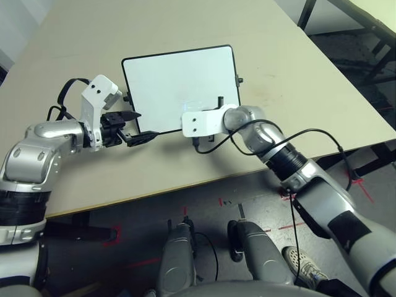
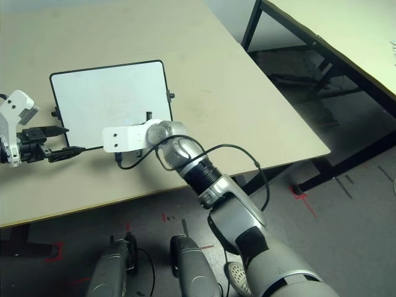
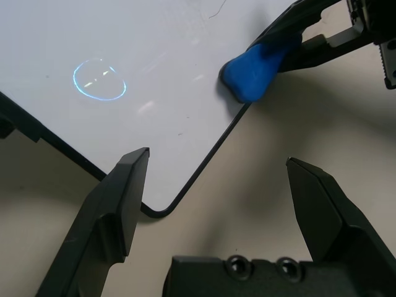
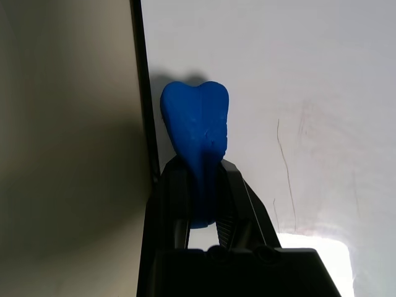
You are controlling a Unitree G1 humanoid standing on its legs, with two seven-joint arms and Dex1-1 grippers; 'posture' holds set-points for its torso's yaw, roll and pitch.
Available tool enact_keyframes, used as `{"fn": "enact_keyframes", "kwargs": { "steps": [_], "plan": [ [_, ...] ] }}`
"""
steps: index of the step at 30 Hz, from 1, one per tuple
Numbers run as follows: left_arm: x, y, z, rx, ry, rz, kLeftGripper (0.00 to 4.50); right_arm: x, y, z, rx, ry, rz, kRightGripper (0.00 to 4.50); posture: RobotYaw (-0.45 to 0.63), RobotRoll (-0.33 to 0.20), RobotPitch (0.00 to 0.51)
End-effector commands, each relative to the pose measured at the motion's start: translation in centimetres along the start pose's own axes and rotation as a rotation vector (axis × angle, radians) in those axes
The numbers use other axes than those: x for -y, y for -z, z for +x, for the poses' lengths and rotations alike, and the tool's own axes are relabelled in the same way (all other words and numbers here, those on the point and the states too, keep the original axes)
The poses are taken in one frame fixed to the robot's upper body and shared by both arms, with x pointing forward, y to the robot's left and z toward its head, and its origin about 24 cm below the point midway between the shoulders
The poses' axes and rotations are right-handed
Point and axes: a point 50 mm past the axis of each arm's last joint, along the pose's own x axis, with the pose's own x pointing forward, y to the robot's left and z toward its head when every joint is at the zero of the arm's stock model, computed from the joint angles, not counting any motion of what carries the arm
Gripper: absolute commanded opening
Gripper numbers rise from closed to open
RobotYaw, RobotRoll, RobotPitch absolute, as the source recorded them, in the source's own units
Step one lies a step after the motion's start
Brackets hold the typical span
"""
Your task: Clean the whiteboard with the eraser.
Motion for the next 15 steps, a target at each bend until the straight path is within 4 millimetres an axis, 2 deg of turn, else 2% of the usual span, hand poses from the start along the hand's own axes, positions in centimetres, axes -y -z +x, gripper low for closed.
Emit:
{"fn": "enact_keyframes", "kwargs": {
  "steps": [1,7,15],
  "plan": [
    [0.3,0.3,-0.4,0.008,0.000,-0.014,4.50,-1.3,0.3,1.1,-0.041,-0.056,-0.030,0.53,0.04,0.000,0.213],
    [0.3,0.4,-0.5,0.012,-0.005,-0.021,4.50,-1.2,1.7,0.9,-0.085,-0.059,-0.028,0.53,0.03,0.000,0.210],
    [0.0,0.2,0.2,0.031,0.005,-0.015,4.50,-0.6,7.1,-2.2,-0.235,-0.057,-0.014,0.53,-0.01,0.000,0.204]
  ]
}}
